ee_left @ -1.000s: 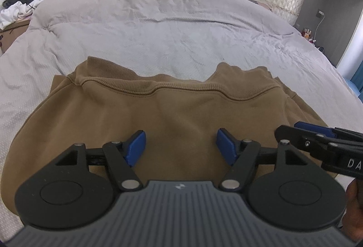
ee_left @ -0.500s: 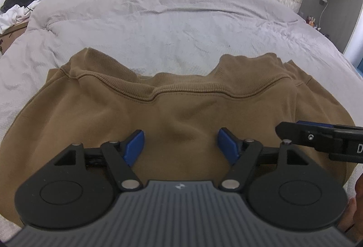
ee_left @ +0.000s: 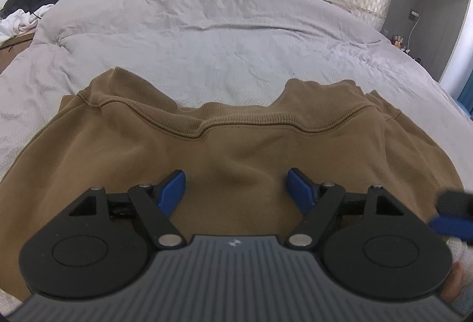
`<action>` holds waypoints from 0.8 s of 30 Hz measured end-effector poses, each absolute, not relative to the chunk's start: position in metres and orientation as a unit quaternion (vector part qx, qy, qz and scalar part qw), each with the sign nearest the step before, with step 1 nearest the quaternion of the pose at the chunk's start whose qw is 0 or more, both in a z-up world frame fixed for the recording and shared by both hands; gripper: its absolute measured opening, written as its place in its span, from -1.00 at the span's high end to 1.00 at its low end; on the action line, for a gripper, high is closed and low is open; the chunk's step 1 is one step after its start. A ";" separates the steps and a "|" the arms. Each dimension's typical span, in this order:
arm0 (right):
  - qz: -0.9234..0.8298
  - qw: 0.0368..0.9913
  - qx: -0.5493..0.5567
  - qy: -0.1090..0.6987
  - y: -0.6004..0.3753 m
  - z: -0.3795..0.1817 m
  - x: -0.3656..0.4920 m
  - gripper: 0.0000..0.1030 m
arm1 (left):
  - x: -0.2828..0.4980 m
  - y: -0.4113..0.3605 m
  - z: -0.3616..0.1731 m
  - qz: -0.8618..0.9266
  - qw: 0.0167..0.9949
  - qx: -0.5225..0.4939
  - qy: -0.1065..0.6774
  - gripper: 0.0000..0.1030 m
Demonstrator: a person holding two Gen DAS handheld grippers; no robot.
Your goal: Fold large clothes
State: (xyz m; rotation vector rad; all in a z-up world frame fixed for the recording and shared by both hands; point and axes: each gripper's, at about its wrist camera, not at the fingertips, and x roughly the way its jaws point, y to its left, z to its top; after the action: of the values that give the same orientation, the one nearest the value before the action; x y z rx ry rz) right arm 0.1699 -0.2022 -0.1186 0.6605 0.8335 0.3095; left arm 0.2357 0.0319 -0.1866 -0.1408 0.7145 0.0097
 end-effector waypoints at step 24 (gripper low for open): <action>0.046 0.662 0.614 0.426 -0.239 -0.226 0.196 -1.00 | 0.221 0.065 -0.167 -0.006 0.927 -0.172 0.333 -0.65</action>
State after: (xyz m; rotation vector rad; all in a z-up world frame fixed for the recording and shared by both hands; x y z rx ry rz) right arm 0.1960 -0.2392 -0.2264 1.3884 0.9638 0.1039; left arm 0.2210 0.0650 -0.1667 -0.3517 0.6818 -0.0125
